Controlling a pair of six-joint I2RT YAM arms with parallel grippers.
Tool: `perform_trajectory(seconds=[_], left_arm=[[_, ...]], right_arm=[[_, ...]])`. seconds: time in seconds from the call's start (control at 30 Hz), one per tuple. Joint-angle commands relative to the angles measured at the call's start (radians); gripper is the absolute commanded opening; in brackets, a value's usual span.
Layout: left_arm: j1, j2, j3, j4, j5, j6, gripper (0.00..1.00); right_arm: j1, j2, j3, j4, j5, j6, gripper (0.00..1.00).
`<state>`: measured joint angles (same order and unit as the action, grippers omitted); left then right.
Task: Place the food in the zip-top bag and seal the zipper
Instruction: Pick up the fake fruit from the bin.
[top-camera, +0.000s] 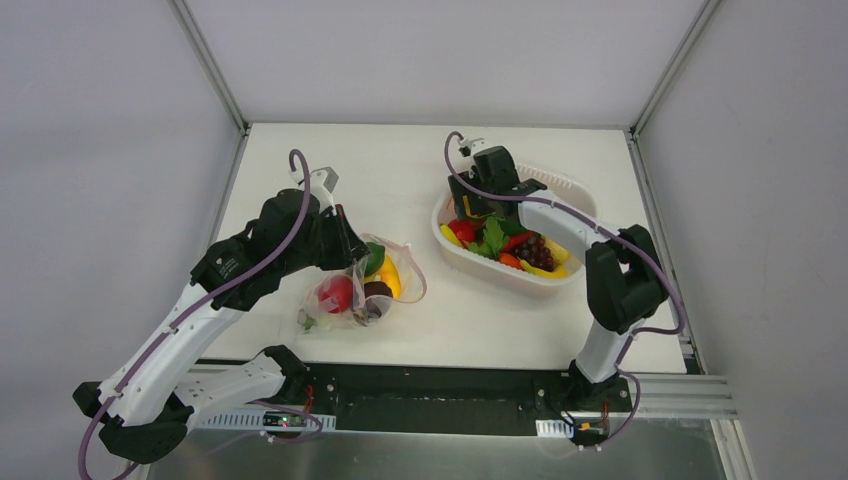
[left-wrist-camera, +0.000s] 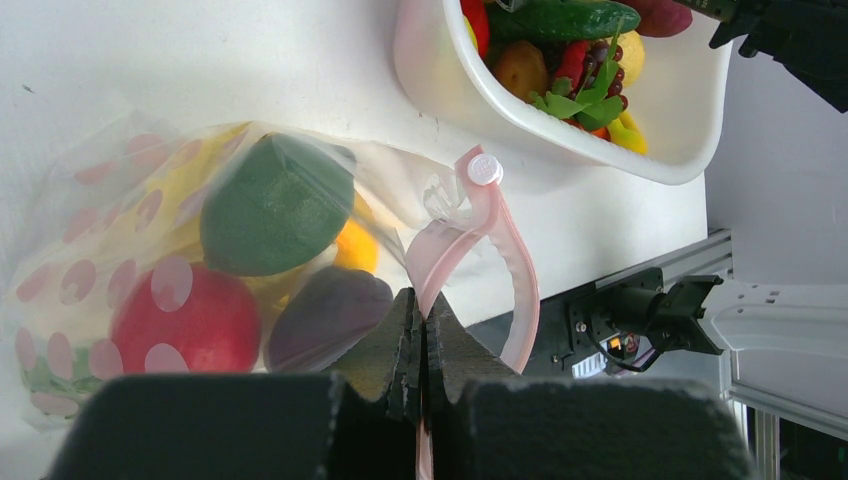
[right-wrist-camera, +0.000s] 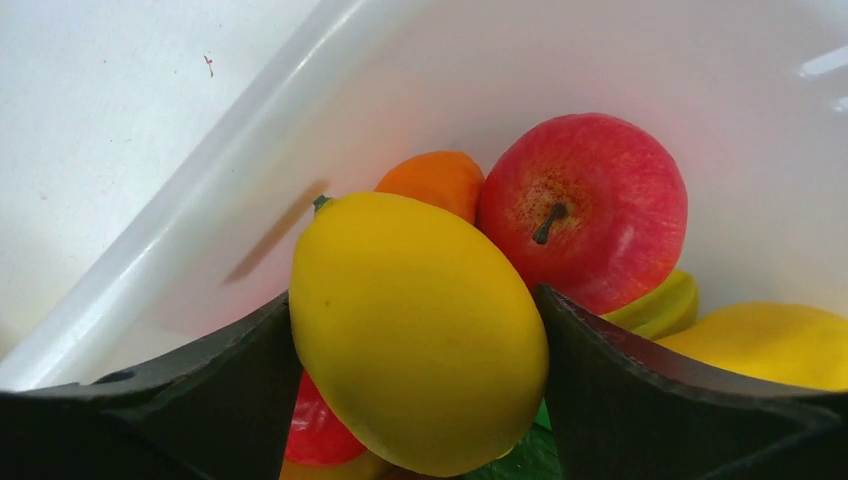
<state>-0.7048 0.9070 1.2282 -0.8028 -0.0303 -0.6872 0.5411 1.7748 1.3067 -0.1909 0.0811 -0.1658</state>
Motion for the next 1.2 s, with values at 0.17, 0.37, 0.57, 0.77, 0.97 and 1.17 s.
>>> perform_trajectory(seconds=[0.17, 0.37, 0.57, 0.77, 0.97, 1.17], left_arm=[[0.013, -0.013, 0.019, 0.041, -0.007, 0.012, 0.0], [0.013, -0.017, 0.011, 0.04, -0.005, 0.008, 0.0], [0.013, -0.017, 0.011, 0.046, -0.001, 0.005, 0.0], [0.013, -0.008, 0.013, 0.05, 0.008, 0.003, 0.0], [0.013, -0.002, 0.012, 0.051, 0.013, 0.002, 0.0], [0.013, 0.0, 0.022, 0.065, 0.014, -0.012, 0.0]], right_arm=[[-0.007, -0.114, -0.057, 0.106, -0.07, 0.0, 0.57], [-0.034, -0.204, -0.098, 0.113, -0.091, 0.108, 0.51], [-0.094, -0.288, -0.164, 0.121, -0.212, 0.229, 0.51], [-0.125, -0.372, -0.211, 0.119, -0.281, 0.325, 0.51], [-0.126, -0.494, -0.243, 0.149, -0.346, 0.374, 0.51], [-0.068, -0.619, -0.293, 0.251, -0.664, 0.529, 0.52]])
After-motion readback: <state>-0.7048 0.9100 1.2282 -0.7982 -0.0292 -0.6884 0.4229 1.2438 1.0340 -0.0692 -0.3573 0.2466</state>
